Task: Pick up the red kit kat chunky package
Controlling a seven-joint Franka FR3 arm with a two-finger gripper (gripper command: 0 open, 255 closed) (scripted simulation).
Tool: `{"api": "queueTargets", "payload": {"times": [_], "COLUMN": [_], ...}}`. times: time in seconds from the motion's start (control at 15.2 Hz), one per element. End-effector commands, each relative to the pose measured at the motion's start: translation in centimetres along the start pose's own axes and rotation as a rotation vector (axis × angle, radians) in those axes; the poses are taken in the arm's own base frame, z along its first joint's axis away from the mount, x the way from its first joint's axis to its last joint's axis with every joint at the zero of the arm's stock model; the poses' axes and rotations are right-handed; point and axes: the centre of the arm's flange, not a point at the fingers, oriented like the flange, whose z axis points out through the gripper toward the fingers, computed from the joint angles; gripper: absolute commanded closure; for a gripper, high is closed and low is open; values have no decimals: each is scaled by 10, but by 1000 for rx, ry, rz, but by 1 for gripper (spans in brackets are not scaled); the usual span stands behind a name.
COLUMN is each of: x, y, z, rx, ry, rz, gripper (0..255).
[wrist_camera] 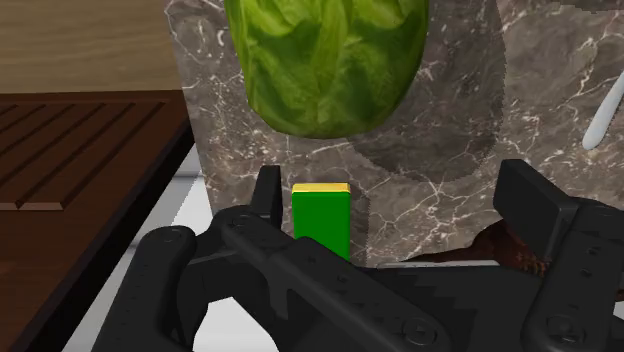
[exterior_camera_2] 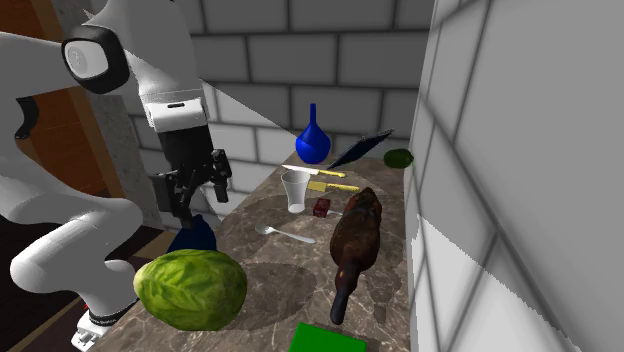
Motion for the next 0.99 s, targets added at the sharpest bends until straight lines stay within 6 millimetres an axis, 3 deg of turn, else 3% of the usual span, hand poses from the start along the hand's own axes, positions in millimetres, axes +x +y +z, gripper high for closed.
{"api": "queueTargets", "payload": {"times": [0.0,0.46,0.92], "x": [0,-13,-9], "y": [0,-83,-167], "z": [0,37,73], "rx": [0,1,3], "ry": [0,-17,-33], "rz": [0,204,409], "gripper": [0,0,0]}}
